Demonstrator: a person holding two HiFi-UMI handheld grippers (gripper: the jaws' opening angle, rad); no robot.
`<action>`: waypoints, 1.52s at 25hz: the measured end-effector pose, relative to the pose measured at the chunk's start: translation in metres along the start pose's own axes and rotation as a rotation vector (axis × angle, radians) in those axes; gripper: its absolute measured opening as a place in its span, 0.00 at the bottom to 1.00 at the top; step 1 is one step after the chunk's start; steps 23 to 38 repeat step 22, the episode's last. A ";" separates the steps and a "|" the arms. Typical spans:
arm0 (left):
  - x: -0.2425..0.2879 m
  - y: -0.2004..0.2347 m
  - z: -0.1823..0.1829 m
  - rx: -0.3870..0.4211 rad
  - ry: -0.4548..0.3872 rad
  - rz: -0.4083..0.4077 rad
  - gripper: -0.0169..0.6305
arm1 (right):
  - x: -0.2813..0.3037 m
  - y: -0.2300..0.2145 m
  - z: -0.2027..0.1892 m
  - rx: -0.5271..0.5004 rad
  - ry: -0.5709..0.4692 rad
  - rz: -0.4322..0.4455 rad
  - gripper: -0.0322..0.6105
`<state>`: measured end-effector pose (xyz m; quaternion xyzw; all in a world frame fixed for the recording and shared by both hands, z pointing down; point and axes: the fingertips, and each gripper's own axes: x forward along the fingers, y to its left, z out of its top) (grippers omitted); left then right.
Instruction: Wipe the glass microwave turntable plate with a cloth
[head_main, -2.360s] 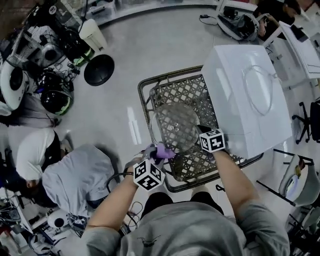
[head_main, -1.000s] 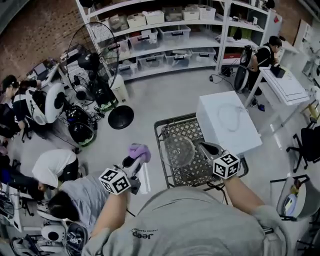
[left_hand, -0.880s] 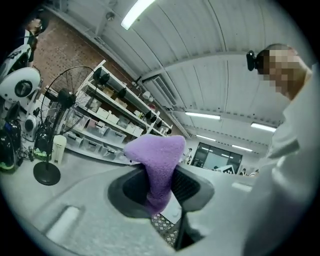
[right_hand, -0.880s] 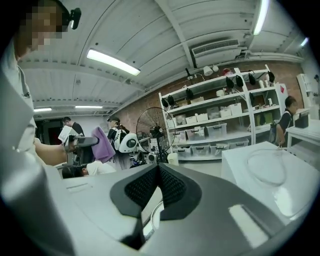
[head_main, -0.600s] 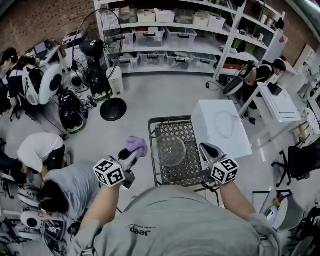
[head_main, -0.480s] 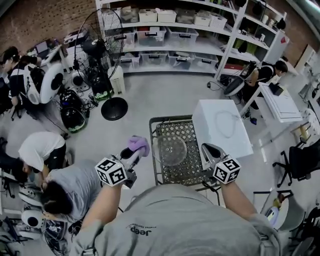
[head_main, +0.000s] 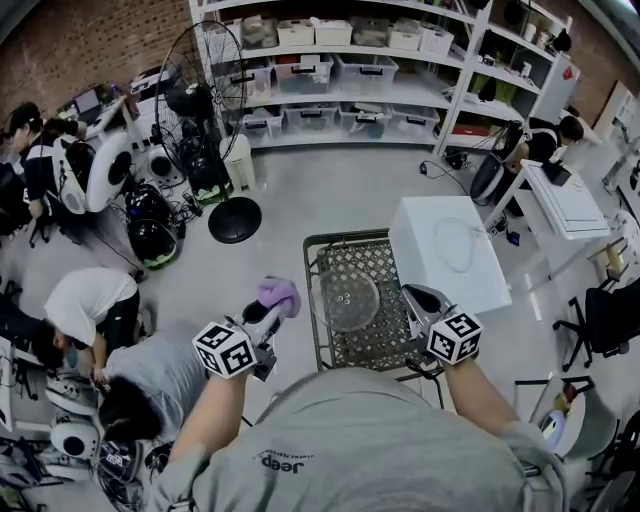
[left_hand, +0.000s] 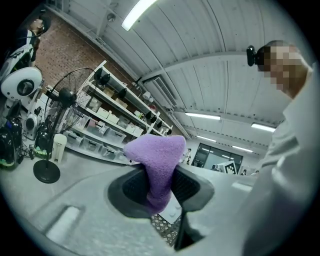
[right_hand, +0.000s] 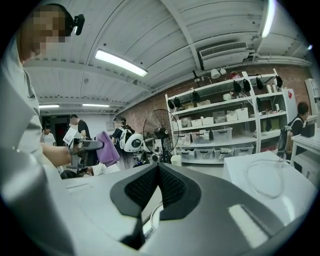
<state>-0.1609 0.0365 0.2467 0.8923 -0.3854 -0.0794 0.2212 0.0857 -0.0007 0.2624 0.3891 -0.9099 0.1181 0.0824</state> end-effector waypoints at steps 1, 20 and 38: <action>0.000 -0.001 0.000 0.000 -0.001 0.000 0.18 | 0.000 0.001 0.000 -0.006 0.003 0.003 0.06; 0.000 -0.008 0.003 0.011 -0.003 -0.014 0.18 | -0.002 -0.002 0.002 -0.029 0.015 -0.008 0.06; 0.001 -0.010 0.000 0.012 -0.002 -0.014 0.18 | -0.005 -0.003 -0.001 -0.031 0.016 -0.007 0.06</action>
